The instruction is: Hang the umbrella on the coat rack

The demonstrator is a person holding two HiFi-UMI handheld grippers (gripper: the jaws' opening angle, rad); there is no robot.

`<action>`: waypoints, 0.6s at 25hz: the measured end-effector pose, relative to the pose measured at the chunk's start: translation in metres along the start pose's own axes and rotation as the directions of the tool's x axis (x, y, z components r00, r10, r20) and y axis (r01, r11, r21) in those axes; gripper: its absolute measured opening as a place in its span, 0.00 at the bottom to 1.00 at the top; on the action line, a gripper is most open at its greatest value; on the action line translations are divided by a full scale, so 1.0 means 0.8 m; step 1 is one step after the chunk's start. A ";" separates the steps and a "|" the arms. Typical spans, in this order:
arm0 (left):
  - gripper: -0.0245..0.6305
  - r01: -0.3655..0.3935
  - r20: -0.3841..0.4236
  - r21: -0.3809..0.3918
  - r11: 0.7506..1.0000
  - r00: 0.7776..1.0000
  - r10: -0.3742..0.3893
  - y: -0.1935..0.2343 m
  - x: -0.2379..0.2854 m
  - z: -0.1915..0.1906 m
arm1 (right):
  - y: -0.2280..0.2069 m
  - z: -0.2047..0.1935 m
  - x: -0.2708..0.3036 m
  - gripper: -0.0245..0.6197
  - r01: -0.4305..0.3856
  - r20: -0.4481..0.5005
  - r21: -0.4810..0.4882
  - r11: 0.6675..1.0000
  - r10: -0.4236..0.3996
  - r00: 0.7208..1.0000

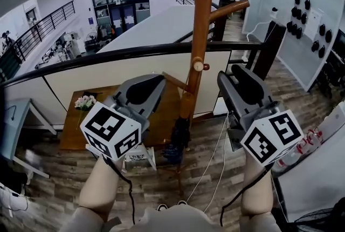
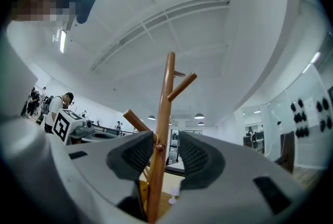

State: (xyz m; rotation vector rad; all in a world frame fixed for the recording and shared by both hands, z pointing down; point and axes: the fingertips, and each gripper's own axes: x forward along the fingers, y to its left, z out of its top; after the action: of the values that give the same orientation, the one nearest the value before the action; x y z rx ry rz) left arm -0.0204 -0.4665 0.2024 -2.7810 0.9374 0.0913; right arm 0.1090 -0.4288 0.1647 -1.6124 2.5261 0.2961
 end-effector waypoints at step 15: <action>0.05 -0.082 -0.054 -0.010 0.997 0.995 0.082 -0.007 -0.050 -0.050 | 0.020 -0.080 -0.034 0.23 -0.006 -0.107 0.062 0.998 0.012 0.994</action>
State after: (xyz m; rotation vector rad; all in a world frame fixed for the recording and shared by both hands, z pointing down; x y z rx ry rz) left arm -0.0492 -0.4468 0.2474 -2.7691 1.0677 0.0353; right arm 0.1056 -0.4129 0.2340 -1.6360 2.5934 0.1338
